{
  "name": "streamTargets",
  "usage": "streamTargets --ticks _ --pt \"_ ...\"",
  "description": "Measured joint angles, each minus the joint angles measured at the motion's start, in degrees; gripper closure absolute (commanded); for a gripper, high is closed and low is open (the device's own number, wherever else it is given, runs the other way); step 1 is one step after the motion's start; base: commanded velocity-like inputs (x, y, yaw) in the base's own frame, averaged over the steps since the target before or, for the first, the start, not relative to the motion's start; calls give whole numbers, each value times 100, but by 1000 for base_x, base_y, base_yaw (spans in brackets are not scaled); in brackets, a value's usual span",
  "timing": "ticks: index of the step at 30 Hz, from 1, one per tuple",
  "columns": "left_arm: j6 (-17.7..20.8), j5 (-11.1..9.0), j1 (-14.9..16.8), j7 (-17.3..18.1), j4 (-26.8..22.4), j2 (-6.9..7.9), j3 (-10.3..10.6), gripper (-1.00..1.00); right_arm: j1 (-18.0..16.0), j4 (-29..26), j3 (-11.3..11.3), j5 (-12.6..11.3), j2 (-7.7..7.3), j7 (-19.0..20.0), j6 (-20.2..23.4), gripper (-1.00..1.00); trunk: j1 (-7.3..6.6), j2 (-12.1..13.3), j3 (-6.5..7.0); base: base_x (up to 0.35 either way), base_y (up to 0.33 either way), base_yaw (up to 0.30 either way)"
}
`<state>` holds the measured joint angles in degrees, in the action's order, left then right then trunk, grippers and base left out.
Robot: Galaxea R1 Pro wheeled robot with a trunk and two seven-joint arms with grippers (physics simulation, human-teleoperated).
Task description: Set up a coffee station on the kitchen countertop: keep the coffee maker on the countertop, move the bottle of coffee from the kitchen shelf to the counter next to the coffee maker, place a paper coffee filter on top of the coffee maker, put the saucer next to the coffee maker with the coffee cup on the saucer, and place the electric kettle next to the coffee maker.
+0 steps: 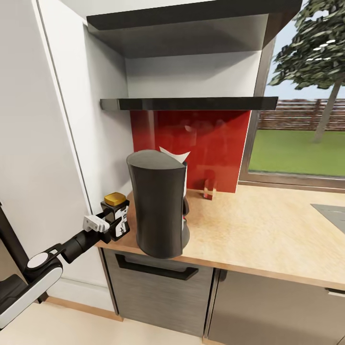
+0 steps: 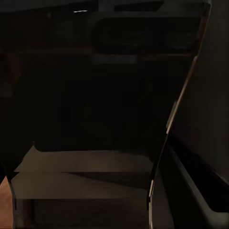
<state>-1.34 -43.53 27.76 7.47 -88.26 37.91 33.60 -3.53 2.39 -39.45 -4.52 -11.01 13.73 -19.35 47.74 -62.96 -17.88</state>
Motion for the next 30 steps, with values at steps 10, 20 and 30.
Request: streamTargets --ticks 10,20,30 --pt "0 0 0 0 0 0 0 100 0 0 0 0 0 0 0 -100 110 -201 -90 0 0 0" --pt "0 0 0 0 0 1 0 100 0 -2 0 0 0 0 0 -100 242 -442 -198 0 0 0" --pt "0 -1 1 0 0 1 -1 100 0 -3 -2 0 0 0 0 -100 264 -483 -216 0 0 0"
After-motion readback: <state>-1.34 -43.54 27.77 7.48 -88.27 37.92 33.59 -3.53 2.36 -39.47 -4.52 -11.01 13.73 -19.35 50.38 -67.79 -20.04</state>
